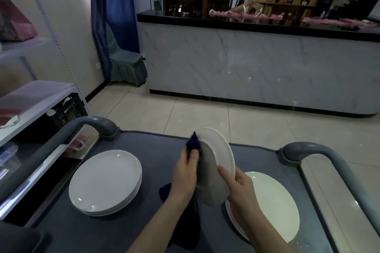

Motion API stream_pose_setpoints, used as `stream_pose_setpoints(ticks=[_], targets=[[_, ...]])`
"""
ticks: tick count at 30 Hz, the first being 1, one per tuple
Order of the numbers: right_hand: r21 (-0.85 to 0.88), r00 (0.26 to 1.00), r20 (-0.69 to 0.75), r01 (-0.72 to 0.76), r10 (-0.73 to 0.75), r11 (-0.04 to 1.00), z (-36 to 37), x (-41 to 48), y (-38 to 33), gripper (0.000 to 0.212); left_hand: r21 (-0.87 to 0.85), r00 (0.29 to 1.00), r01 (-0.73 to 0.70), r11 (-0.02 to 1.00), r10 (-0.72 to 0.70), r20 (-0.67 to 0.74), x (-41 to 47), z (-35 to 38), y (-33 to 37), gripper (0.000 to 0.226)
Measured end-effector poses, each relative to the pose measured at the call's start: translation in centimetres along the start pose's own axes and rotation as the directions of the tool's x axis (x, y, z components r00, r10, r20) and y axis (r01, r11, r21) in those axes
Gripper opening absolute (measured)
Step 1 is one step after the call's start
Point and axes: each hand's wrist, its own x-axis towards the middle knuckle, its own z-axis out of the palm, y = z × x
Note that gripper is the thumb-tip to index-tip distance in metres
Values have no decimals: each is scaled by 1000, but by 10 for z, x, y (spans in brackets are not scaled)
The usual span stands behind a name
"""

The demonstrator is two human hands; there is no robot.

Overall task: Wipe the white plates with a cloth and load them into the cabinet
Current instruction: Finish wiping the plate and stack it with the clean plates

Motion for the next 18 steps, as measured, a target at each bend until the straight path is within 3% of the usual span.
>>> stream_pose_setpoints(ticks=[2, 4, 6, 8, 12, 18], targets=[[126, 999, 1, -32, 33, 991, -1, -1, -7, 29, 296, 953, -214, 931, 132, 274, -7, -1, -11, 52], [249, 997, 16, -74, 72, 966, -4, -2, -16, 37, 521, 878, -443, 730, 235, 417, -8, -7, -19, 62], [313, 995, 14, -97, 98, 945, -7, -2, -22, 40, 576, 838, -531, 621, 284, 466, -13, -10, -19, 60], [352, 993, 25, -113, 111, 929, -6, -1, -25, 41, 553, 799, -591, 587, 329, 504, -25, -5, -17, 59], [391, 989, 39, -144, 140, 909, -1, -2, -25, 42, 527, 760, -636, 564, 341, 553, -29, 9, -7, 56], [349, 993, 54, -116, 104, 930, -5, -5, -26, 38, 628, 874, -467, 622, 219, 433, 15, -6, 3, 59]])
